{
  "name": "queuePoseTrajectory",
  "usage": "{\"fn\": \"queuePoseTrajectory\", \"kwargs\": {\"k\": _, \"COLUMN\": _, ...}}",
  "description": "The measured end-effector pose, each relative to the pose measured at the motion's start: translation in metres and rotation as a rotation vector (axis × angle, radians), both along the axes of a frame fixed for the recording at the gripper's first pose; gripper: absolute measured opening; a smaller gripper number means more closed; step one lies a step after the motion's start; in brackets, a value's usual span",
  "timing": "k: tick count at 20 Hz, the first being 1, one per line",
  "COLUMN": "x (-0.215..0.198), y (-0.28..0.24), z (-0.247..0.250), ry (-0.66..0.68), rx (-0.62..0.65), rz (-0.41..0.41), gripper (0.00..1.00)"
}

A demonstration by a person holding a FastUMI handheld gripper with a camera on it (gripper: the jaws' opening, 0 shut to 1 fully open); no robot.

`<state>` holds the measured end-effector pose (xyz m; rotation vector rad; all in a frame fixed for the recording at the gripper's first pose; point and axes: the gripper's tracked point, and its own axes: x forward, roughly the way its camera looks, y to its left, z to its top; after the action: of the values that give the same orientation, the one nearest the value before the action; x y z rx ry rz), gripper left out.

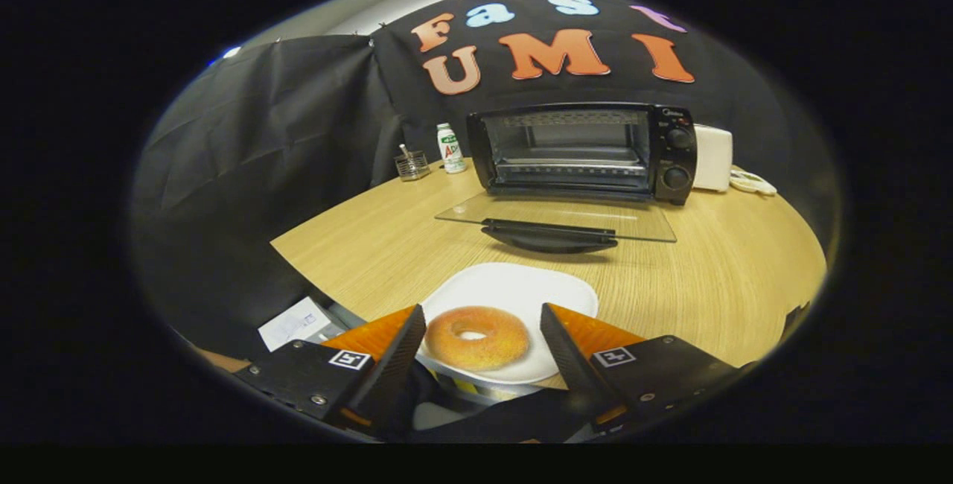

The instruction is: Open the toaster oven, put the food inside, and close the toaster oven door.

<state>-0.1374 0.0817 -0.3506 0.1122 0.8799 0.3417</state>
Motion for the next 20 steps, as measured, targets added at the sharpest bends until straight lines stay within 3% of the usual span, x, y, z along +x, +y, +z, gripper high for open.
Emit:
{"fn": "queuePoseTrajectory", "kwargs": {"k": 8, "x": -0.006, "y": 0.006, "z": -0.011, "ry": -0.019, "rx": -0.056, "rz": 0.026, "gripper": 0.95}}
{"fn": "queuePoseTrajectory", "kwargs": {"k": 11, "x": -0.004, "y": 0.002, "z": -0.014, "ry": -0.025, "rx": -0.074, "rz": 0.030, "gripper": 0.81}}
{"fn": "queuePoseTrajectory", "kwargs": {"k": 14, "x": -0.004, "y": 0.004, "z": -0.015, "ry": 0.011, "rx": -0.040, "rz": 0.001, "gripper": 0.55}}
{"fn": "queuePoseTrajectory", "kwargs": {"k": 15, "x": -0.004, "y": 0.006, "z": -0.015, "ry": 0.022, "rx": -0.032, "rz": -0.001, "gripper": 0.51}}
{"fn": "queuePoseTrajectory", "kwargs": {"k": 16, "x": -0.005, "y": 0.004, "z": -0.015, "ry": 0.028, "rx": -0.020, "rz": -0.017, "gripper": 0.40}}
{"fn": "queuePoseTrajectory", "kwargs": {"k": 18, "x": -0.002, "y": 0.007, "z": -0.015, "ry": 0.034, "rx": -0.001, "rz": -0.034, "gripper": 0.28}}
{"fn": "queuePoseTrajectory", "kwargs": {"k": 20, "x": -0.003, "y": 0.009, "z": -0.015, "ry": 0.040, "rx": 0.008, "rz": -0.040, "gripper": 0.26}}
